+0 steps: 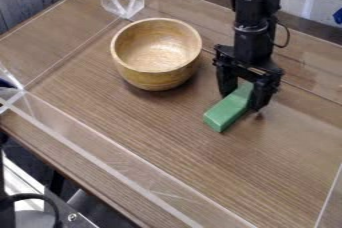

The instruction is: Put the green block in the brown bowl

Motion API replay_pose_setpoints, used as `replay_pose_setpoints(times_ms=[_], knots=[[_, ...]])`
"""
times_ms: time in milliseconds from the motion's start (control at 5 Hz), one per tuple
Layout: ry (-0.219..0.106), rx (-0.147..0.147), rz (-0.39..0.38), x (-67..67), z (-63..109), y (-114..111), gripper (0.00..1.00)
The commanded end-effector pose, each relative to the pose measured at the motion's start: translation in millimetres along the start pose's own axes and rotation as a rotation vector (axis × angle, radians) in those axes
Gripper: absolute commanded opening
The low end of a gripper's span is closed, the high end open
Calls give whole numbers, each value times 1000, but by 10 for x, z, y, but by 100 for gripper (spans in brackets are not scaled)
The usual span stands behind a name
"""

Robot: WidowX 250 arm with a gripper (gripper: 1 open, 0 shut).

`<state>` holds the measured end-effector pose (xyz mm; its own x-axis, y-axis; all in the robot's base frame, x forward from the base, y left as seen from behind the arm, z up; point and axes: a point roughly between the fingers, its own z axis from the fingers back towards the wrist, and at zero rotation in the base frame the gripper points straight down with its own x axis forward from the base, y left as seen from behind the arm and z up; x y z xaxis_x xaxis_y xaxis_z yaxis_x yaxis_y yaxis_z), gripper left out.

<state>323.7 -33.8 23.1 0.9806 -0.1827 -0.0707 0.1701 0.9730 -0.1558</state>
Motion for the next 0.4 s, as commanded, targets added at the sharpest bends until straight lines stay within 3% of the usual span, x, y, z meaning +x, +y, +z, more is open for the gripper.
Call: replay_pose_setpoints(times_ms=[0,200], knots=[[-25,4,-14,69,23,26,100],[-46,9,-38,92,31,11,0]])
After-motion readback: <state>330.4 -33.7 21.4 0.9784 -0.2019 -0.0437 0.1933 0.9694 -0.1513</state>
